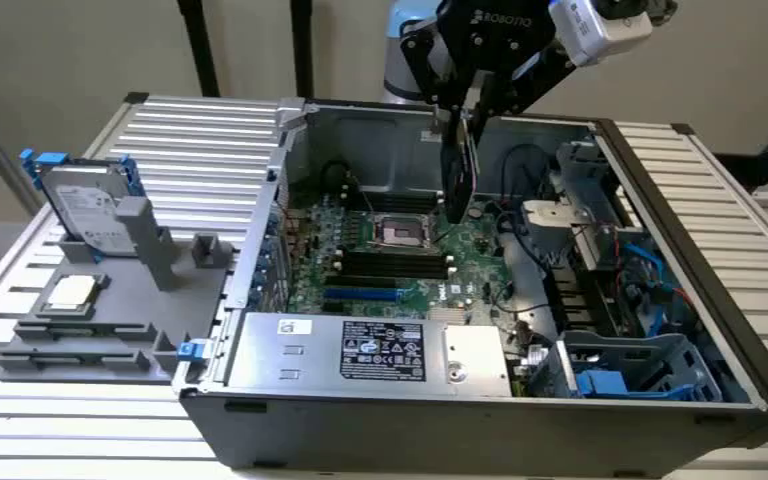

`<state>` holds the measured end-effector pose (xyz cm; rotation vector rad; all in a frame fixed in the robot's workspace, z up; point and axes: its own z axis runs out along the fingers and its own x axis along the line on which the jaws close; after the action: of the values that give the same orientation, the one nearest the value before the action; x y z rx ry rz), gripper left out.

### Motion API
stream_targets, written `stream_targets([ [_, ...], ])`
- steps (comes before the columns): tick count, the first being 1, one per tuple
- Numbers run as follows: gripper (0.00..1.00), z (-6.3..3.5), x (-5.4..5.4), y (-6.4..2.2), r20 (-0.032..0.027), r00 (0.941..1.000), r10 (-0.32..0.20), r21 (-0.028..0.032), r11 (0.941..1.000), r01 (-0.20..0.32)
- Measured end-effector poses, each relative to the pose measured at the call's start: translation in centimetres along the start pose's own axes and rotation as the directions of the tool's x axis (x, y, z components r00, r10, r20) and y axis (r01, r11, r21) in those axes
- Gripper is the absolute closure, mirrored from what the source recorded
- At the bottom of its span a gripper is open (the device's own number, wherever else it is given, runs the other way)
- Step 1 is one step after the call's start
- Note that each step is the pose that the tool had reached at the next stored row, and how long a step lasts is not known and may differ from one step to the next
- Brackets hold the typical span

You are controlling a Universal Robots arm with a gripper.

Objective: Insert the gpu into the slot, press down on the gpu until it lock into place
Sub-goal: 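Insert the gpu into the slot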

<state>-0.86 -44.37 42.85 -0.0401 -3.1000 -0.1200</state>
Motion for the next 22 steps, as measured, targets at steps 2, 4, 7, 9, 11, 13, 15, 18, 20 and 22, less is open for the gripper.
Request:
stream_targets([
  [2, 0.74, 0.0, 0.0, 0.0, 0.0, 1.0, 0.0, -0.0001, 1.0, 0.0],
  [4, 0.74, 0.0, 0.0, 0.0, 0.0, 1.0, 0.0, -0.0001, 1.0, 0.0],
  [7, 0.74, 0.0, 0.0, 0.0, 0.0, 1.0, 0.0, -0.0001, 1.0, 0.0],
  [9, 0.74, 0.0, 0.0, 0.0, 0.0, 1.0, 0.0, 0.0, 1.0, 0.0],
  [11, 0.74, 0.0, 0.0, 0.0, 0.0, 1.0, 0.0, 0.0, 1.0, 0.0],
  [13, 0.74, 0.0, 0.0, 0.0, 0.0, 1.0, 0.0, 0.0, 1.0, 0.0],
  [15, 0.74, 0.0, 0.0, 0.0, -0.0012, 0.9999, -0.014, 0.0005, 0.9999, 0.014],
  [18, 0.74, 0.0, 0.0, 0.0, -0.0054, 0.9976, -0.069, 0.0025, 0.9976, 0.069],
  [20, 0.74, 0.01, -0.01, 0.0, -0.0082, 0.9945, -0.104, 0.0036, 0.9945, 0.104],
  [22, 0.74, 0.01, -0.01, 0.0, -0.0112, 0.99, -0.141, 0.0047, 0.99, 0.141],
])
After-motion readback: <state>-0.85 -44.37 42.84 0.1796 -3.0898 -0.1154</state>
